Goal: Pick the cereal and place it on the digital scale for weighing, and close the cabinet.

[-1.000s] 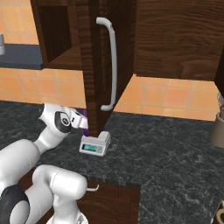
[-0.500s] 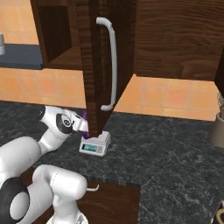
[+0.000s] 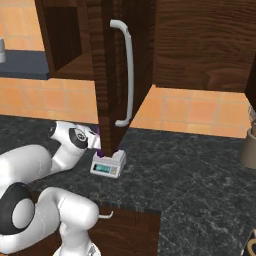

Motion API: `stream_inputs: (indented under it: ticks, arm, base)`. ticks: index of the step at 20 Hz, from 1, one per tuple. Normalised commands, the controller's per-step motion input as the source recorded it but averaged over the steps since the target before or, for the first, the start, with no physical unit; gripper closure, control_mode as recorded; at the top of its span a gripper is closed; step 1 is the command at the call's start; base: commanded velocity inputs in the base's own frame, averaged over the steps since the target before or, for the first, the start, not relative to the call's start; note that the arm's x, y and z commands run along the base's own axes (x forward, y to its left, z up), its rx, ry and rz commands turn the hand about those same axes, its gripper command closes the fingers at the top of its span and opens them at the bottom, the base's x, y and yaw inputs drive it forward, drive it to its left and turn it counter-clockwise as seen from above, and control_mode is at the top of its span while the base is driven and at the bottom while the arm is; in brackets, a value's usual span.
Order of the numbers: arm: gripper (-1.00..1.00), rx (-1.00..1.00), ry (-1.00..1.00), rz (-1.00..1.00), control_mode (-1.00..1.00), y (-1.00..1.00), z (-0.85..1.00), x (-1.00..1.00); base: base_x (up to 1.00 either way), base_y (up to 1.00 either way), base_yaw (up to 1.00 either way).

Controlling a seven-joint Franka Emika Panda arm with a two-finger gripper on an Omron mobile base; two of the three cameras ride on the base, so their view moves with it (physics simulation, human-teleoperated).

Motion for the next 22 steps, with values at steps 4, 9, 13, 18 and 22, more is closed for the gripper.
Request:
stream_inputs:
  ticks: [4, 9, 13, 18, 22]
  arm:
    - [1.0, 0.0, 0.0, 0.0, -1.0, 0.0, 0.0, 0.18]
    - [1.0, 0.0, -0.01, 0.0, -1.0, 0.0, -0.07, 0.0]
    - [1.0, 0.0, 0.03, 0.0, -1.0, 0.0, -0.3, 0.0]
    - [-1.0, 0.0, 0.03, 0.0, -1.0, 0.0, -0.07, -0.12]
    - [-1.0, 0.0, -0.02, 0.0, -1.0, 0.0, 0.0, -0.24]
  base:
    - [0.0, 0.0, 0.0]
    - [0.0, 0.0, 0.0]
    - [0.0, 0.0, 0.0]
    - [0.0, 0.0, 0.0]
    - [0.0, 0.0, 0.0]
